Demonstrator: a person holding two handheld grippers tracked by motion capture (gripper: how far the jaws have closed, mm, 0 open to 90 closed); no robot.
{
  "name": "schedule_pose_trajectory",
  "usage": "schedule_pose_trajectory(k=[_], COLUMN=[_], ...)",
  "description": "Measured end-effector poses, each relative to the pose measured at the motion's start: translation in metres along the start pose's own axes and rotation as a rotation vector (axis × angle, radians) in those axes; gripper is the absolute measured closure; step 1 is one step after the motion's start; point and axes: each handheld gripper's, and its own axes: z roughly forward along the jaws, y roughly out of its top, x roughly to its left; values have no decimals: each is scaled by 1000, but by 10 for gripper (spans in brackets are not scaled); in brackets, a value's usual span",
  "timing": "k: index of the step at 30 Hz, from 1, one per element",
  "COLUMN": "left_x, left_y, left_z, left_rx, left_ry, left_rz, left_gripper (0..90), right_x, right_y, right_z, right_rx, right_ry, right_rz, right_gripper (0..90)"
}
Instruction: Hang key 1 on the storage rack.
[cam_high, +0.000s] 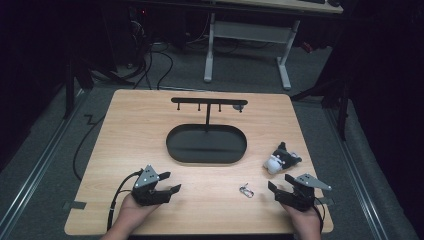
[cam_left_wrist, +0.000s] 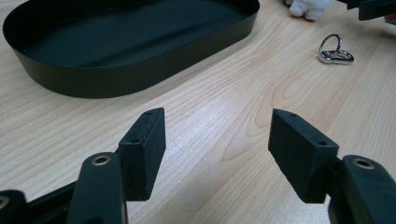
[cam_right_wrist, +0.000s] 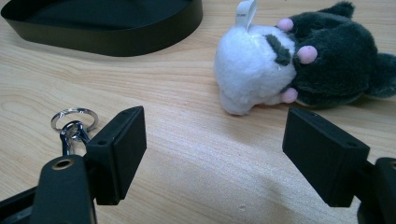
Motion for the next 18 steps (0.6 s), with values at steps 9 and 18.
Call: schedule_pose_trajectory(k=[9,18], left_x=[0,2], left_y=[0,-7], left_z=[0,-13], left_rx=[0,-11], left_ry=[3,36], left_rz=[-1,-14], left_gripper=[372,372], right_x=[-3,-24], right_y=[1,15], right_z=[-1,-14], right_rx=[-3,19], right_ry=[-9,-155], right_rz=[9,-8], right_gripper=[246,846])
